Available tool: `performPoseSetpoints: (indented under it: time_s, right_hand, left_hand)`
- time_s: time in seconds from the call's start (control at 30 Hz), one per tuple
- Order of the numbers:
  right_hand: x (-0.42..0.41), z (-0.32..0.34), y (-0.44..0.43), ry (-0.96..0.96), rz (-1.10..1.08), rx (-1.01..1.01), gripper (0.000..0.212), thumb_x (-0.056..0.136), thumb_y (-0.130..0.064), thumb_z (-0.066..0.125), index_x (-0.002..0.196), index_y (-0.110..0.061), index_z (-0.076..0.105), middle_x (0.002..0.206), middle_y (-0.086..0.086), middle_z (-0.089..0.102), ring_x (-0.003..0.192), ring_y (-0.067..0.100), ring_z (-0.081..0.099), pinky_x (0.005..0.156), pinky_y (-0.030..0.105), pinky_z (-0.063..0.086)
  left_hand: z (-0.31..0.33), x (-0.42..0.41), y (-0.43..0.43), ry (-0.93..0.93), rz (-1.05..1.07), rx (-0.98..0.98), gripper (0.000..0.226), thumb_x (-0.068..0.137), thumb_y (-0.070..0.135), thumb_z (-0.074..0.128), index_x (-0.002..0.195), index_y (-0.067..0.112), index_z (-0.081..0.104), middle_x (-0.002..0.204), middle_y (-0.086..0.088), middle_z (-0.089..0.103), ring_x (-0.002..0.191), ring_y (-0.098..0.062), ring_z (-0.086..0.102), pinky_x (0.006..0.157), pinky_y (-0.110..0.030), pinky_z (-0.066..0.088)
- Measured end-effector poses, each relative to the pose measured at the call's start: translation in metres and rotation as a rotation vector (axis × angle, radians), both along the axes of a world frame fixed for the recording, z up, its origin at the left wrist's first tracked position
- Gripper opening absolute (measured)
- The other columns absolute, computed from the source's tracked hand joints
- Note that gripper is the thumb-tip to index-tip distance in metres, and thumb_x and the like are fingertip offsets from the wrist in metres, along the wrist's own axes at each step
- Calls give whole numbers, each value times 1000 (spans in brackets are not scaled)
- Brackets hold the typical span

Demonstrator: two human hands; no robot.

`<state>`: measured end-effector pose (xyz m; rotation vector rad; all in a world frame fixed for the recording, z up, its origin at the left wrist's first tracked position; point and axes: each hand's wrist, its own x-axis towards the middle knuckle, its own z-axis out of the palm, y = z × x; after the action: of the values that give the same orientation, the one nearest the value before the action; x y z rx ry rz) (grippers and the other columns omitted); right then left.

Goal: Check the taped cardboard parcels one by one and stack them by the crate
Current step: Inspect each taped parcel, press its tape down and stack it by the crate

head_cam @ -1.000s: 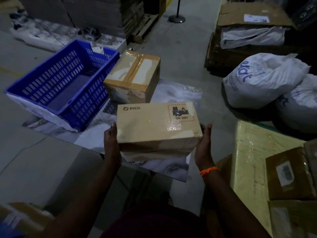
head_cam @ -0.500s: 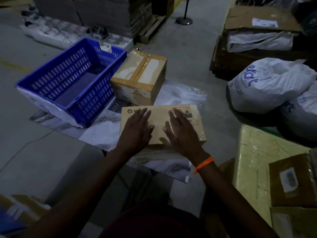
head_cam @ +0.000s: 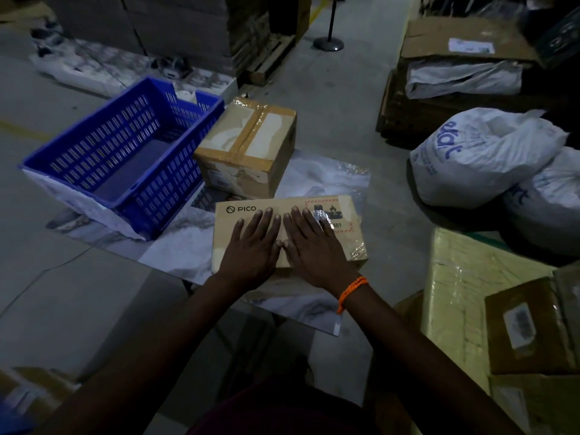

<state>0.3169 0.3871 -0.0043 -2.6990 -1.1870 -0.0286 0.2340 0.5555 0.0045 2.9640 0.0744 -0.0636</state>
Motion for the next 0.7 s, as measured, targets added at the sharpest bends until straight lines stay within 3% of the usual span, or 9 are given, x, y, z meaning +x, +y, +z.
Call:
performPoseSetpoints:
  time_s: [0.13,0.3,0.4,0.57,0.7]
  right_hand:
    - [2,9,-3,66,23,-9,70,103,-51,17,160,-14,34,168,11,29,156,29,24,126,53,20]
    - [33,13,-21,106,-88,-21,84,97,-62,13,160,-10,32,168,16,26,156,33,24,124,54,21]
    - [49,11,-35,92,-118,-61,87,97,-67,10,163,-13,26,171,13,16,158,30,16,125,53,16]
    - [48,-3,-39,-13,-104,-8,76,105,-62,27,161,-12,29,170,13,20,157,30,22,124,53,20]
    - [48,-5,-39,-41,-100,27,76,104,-63,26,161,-13,29,170,13,20,157,29,22,124,53,19]
  left_hand:
    - [1,0,4,22,-43,-6,67,106,48,11,156,10,34,164,-15,27,151,-34,28,114,-63,32]
    - [-3,3,32,6,49,-31,79,96,64,1,163,21,5,169,-7,-5,156,-24,-3,125,-56,5]
    - [-10,1,47,-13,80,16,74,100,62,10,163,23,5,170,-7,-4,157,-26,-1,123,-53,2]
    - [-18,-3,44,-58,95,26,69,103,60,13,163,27,3,170,-4,-7,156,-22,-6,123,-46,-6]
    - [-18,-3,43,-71,90,29,71,102,62,8,163,26,5,169,-4,-6,157,-22,-5,125,-47,-3]
